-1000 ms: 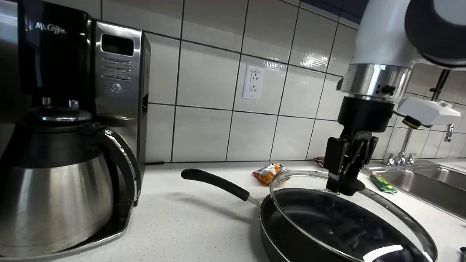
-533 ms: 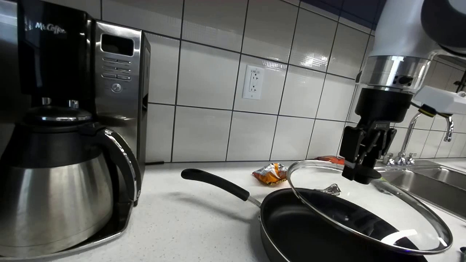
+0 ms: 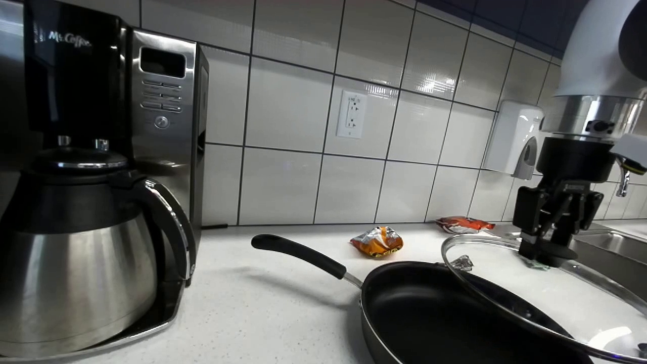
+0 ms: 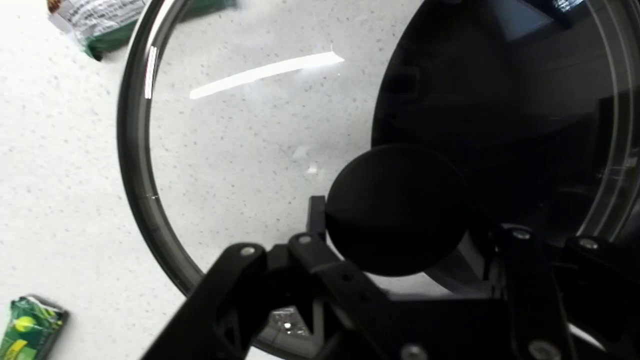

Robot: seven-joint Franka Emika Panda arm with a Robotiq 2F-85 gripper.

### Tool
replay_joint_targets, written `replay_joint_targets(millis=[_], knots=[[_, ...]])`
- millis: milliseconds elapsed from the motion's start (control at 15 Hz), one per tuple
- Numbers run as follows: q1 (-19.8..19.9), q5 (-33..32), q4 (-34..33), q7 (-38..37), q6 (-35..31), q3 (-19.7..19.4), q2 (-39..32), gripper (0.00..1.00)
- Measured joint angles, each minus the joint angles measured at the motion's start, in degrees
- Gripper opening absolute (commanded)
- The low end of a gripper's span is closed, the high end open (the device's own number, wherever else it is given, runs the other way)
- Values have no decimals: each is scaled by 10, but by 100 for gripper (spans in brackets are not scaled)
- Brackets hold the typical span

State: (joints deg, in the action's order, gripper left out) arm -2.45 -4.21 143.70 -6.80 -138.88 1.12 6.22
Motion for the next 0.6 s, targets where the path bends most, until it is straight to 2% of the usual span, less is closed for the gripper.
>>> replay_joint_targets(millis=[600], knots=[[77, -17, 28, -46, 4, -48, 36, 39]])
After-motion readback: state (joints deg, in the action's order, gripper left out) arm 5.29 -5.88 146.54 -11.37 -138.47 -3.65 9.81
